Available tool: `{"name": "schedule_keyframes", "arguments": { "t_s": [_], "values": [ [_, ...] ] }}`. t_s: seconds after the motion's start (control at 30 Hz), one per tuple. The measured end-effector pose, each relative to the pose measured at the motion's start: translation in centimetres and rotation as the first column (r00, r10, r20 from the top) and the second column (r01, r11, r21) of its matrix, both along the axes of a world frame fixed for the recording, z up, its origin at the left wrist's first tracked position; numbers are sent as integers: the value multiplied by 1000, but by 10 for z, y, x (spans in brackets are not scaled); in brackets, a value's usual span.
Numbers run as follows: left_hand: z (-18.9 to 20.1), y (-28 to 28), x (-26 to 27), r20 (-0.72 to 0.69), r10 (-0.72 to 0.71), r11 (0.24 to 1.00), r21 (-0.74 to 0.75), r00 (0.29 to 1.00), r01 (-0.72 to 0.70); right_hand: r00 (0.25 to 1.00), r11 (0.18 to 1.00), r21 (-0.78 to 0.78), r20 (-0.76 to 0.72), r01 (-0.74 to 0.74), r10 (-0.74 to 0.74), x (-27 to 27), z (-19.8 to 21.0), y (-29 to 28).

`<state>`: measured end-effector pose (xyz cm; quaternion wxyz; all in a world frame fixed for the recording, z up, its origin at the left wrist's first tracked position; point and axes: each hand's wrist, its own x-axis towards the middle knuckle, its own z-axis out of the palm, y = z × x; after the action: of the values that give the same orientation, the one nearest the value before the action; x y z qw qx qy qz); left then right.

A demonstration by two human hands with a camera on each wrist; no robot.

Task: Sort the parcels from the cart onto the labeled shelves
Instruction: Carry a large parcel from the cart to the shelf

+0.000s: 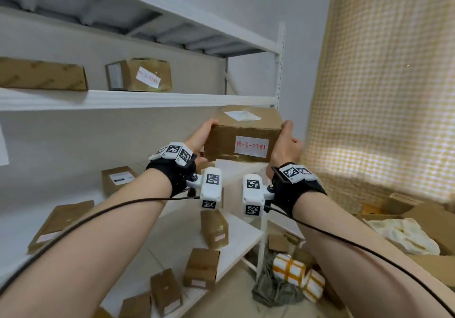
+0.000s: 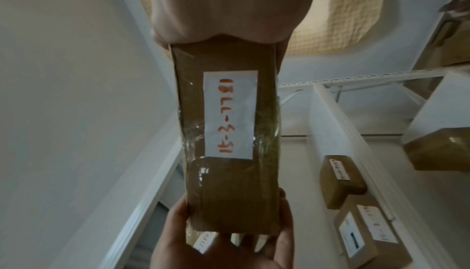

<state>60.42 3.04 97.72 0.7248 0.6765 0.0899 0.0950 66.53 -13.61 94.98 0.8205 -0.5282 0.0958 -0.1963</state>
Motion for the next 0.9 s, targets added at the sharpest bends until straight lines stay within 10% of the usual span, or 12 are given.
{"name": "schedule_keyframes", "arguments": {
  "t_s": [0.43, 0.9],
  "values": [
    [86, 37, 42, 254, 112, 981, 127, 961, -148, 978, 984, 161, 205, -79, 44, 39, 71, 51],
    [127, 78, 178, 245, 368, 907, 118, 897, -404, 924, 951, 116, 293, -288, 244, 199, 110, 109]
  ]
}}
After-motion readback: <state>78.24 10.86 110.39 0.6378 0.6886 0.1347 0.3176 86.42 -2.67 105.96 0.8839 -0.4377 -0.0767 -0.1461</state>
